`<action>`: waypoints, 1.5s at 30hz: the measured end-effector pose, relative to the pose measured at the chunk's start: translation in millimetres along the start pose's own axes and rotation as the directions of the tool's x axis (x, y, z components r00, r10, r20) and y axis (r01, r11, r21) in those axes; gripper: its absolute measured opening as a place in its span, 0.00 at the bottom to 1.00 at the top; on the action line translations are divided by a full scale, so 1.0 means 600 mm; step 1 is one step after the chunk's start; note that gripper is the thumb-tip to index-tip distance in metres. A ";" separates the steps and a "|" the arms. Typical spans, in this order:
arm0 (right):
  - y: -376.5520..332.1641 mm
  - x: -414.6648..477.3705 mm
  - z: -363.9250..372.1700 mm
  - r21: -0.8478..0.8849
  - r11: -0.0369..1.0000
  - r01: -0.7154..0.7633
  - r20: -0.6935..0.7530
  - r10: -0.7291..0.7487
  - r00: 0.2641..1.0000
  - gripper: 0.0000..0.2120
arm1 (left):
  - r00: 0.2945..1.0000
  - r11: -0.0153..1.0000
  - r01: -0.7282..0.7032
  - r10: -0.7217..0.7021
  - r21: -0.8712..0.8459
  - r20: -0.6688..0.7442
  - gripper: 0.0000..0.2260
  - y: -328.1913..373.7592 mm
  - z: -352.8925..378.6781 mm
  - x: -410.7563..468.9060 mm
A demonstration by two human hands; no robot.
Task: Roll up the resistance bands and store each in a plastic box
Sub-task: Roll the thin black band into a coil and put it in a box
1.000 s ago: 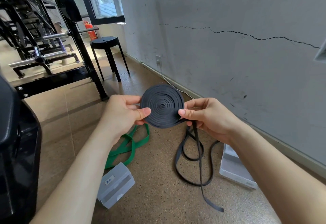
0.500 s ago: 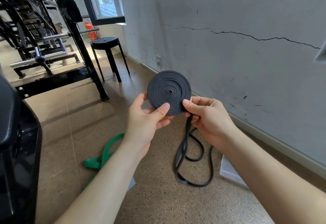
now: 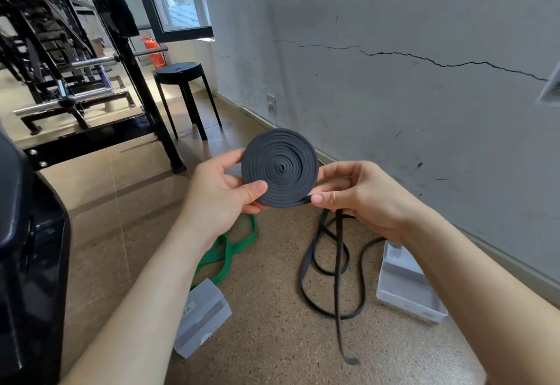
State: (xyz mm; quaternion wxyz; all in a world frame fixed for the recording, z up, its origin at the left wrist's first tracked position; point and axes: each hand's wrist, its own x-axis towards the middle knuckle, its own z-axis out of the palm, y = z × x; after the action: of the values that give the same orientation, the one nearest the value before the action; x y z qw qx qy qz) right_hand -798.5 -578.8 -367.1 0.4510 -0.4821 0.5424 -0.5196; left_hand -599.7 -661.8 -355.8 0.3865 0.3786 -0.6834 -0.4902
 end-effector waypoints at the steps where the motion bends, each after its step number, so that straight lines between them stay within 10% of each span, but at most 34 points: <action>1: 0.000 0.000 0.000 0.004 1.000 -0.001 0.005 0.001 1.000 0.13 | 1.000 1.000 -0.003 0.002 0.005 0.009 0.28 0.000 -0.002 0.001; 11: 0.003 0.001 0.014 0.058 0.998 0.005 -0.125 0.003 0.992 0.06 | 0.998 0.995 -0.026 0.020 0.093 0.062 0.27 -0.004 -0.005 0.006; 19: 0.004 0.005 0.030 0.338 0.939 0.064 -0.289 0.039 0.957 0.03 | 0.993 0.887 0.008 -0.063 -0.462 -0.104 0.18 -0.009 0.046 -0.010; 32: 0.010 -0.002 0.060 0.473 0.872 0.129 -0.300 0.022 0.954 0.03 | 0.977 0.838 -0.045 -0.075 -0.544 -0.197 0.14 -0.006 0.077 -0.018; 45: -0.014 -0.011 0.001 -0.064 0.998 -0.008 0.002 0.008 1.000 0.16 | 0.997 0.991 -0.057 0.051 -0.124 -0.050 0.15 0.001 0.020 -0.002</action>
State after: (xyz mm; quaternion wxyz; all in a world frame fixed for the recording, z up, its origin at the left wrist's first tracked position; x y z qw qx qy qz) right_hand -796.7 -572.4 -359.1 0.4382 -0.4944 0.5603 -0.4996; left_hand -610.0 -656.0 -358.0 0.4387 0.3461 -0.6520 -0.5125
